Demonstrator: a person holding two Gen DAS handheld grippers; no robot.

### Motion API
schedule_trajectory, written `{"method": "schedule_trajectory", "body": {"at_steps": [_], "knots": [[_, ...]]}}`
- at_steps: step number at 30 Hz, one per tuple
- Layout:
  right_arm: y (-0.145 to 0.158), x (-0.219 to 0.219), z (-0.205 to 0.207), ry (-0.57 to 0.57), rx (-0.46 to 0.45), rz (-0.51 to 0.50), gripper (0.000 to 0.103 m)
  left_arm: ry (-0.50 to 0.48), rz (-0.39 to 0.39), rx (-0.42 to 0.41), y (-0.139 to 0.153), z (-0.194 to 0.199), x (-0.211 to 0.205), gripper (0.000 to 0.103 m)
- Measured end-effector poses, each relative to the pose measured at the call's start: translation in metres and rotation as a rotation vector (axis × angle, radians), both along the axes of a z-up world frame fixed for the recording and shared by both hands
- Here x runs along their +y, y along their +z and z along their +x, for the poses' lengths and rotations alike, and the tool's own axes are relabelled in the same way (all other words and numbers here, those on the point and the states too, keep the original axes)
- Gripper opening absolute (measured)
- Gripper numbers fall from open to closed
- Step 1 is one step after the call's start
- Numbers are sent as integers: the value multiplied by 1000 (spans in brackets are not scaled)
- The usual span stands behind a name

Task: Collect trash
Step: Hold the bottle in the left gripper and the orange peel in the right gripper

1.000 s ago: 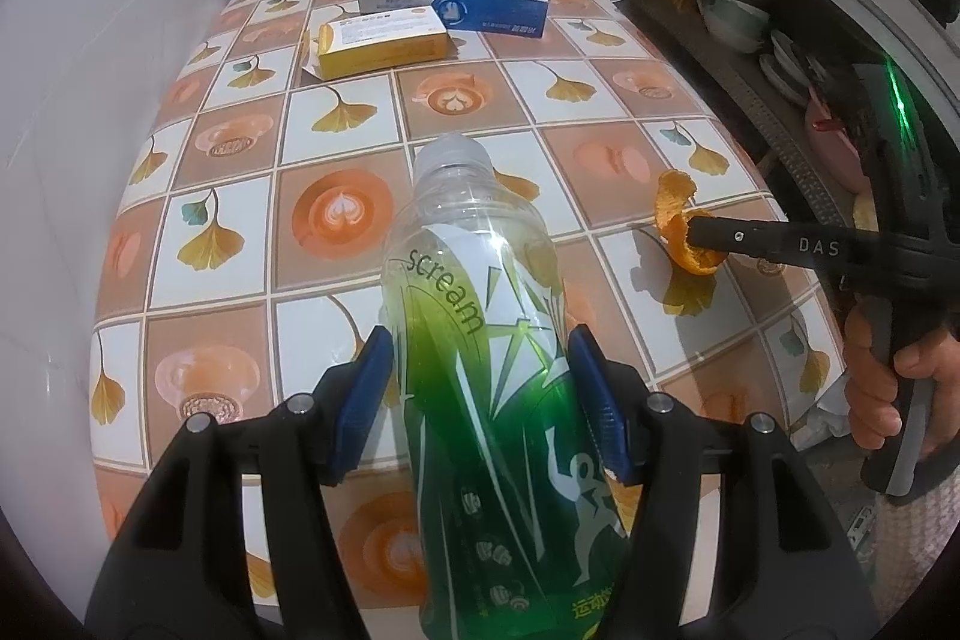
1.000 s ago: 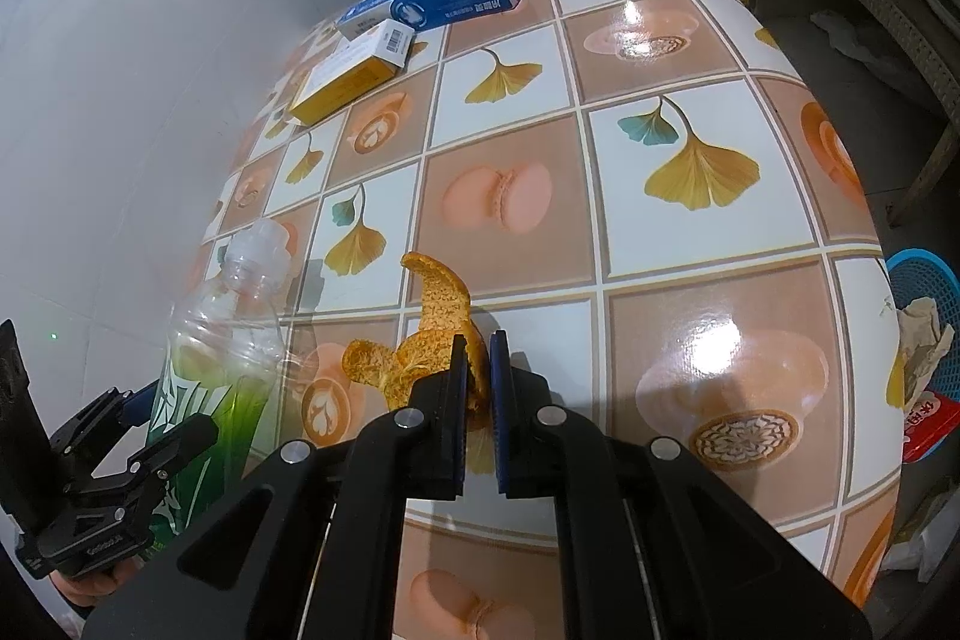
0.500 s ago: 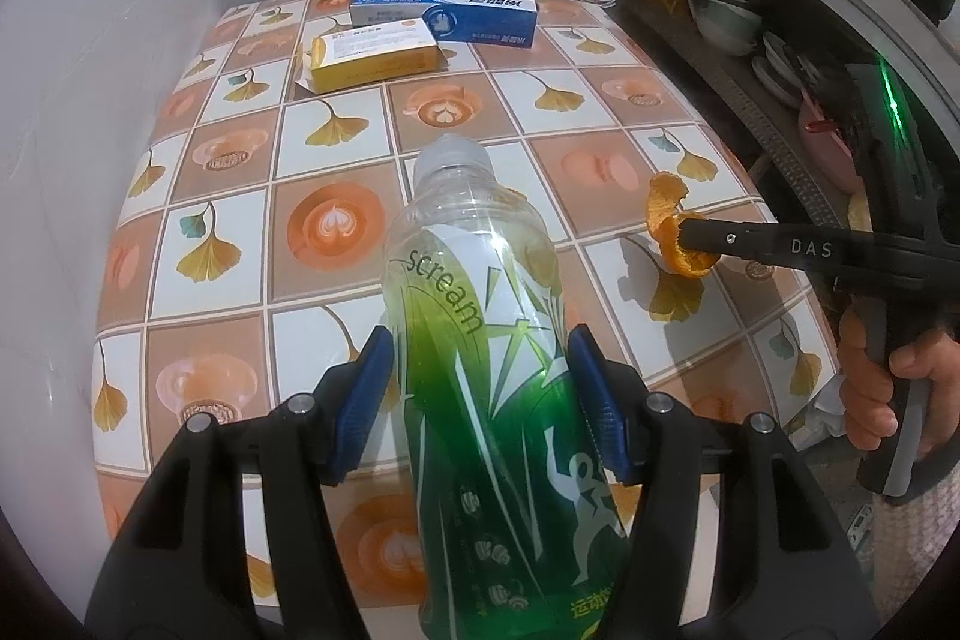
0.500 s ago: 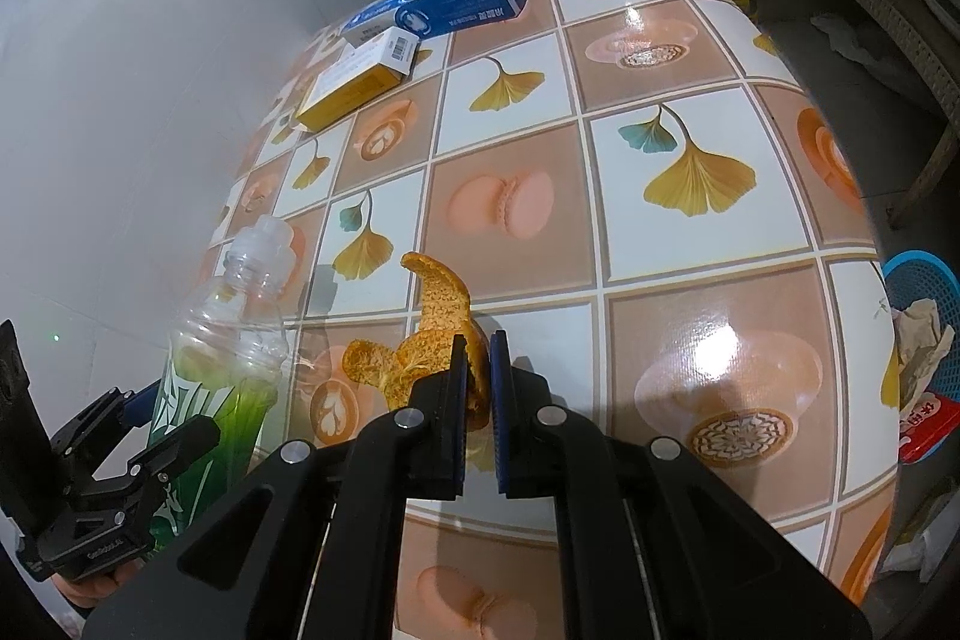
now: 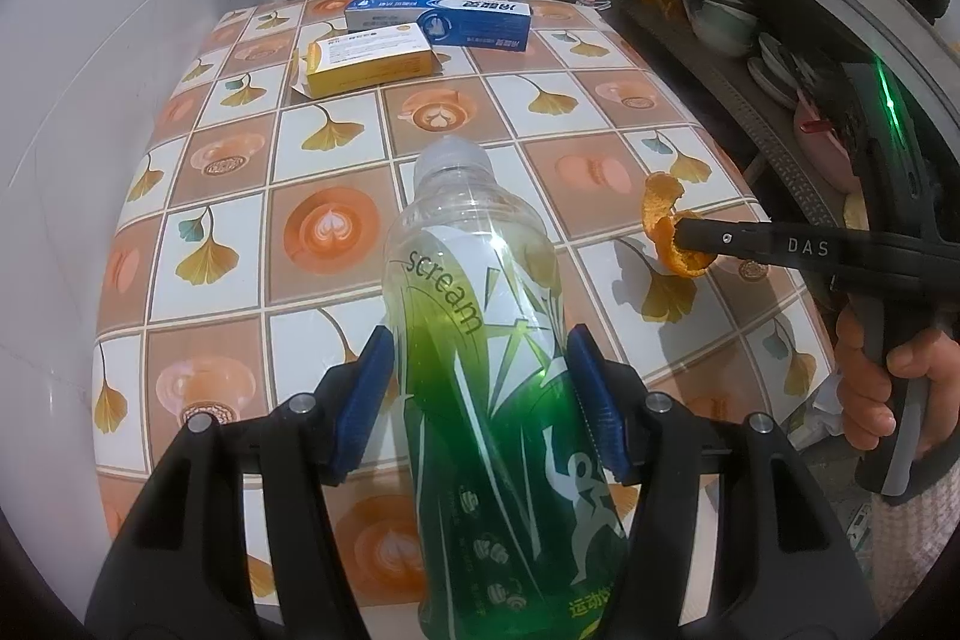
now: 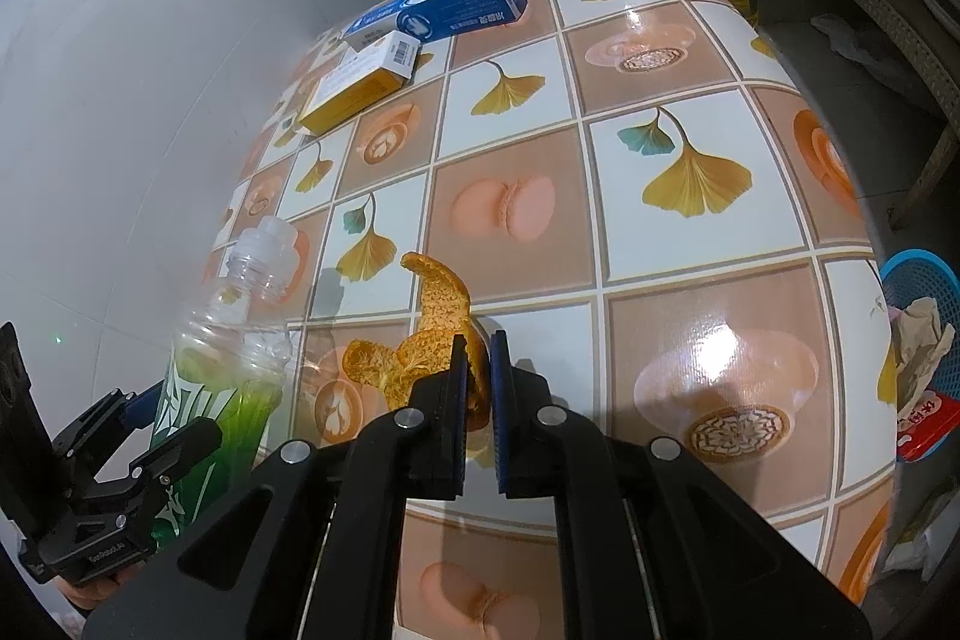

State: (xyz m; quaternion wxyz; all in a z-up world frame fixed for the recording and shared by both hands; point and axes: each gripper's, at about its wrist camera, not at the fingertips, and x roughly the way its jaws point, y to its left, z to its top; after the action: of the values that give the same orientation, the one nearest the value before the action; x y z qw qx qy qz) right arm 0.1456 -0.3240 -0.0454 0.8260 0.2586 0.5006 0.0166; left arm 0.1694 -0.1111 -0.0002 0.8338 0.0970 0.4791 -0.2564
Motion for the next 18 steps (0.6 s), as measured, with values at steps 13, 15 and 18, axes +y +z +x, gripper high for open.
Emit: {"method": "schedule_trajectory", "body": {"at_steps": [13, 15, 18], "knots": [[3, -2, -4, -13, -13, 8, 7, -7, -19, -1, 6, -2, -2, 55], [4, -3, -6, -21, -14, 8, 7, -12, -29, 0, 7, -2, -2, 55], [5, -5, -10, -39, -14, 11, 7, -26, -46, 0, 9, -1, -2, 54]]}}
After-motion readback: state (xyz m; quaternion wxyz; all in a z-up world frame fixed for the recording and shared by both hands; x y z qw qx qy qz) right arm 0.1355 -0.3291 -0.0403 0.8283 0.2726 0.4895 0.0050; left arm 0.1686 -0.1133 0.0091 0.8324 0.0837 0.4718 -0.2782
